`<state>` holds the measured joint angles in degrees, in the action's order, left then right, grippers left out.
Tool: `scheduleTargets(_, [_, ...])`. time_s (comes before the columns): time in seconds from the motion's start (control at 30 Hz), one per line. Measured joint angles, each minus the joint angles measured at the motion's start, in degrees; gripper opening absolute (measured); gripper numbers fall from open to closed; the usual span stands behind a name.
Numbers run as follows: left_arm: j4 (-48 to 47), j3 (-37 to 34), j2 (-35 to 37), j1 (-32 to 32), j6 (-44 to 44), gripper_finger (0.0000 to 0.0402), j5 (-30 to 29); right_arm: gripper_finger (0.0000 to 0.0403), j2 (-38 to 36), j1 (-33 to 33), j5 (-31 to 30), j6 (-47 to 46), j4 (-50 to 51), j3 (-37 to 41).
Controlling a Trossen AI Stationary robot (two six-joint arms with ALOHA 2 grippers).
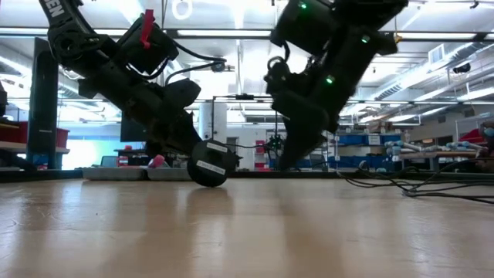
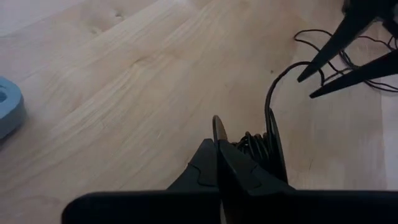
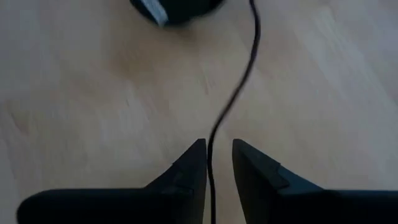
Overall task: Coil cords
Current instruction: Coil the black wire onto the spool
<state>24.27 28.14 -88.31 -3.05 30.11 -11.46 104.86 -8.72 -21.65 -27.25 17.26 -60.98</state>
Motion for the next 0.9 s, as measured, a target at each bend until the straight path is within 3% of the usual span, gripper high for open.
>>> scheduleTargets(0.13, [0.18, -0.02, -0.02, 0.00, 0.00, 0.0000, -0.02, 0.0070, 0.02, -1.88, -2.42, -3.38, 0.10, 2.14])
scheduleTargets(0.3, [1.56, -0.11, -0.12, 0.02, -0.02, 0.0000, 0.12, 0.0009, 0.09, -3.36, -2.72, -4.77, -2.82, 3.98])
scheduleTargets(0.5, [7.20, -0.35, -0.35, 0.00, -0.07, 0.0000, 2.67, 0.0002, 3.36, -3.52, -3.20, -7.60, -14.60, 6.10])
scheduleTargets(0.9, [20.47, -0.22, -0.24, -0.63, 0.13, 0.0000, 10.38, 0.0001, 7.58, -2.90, -1.55, -10.51, -18.89, 4.51])
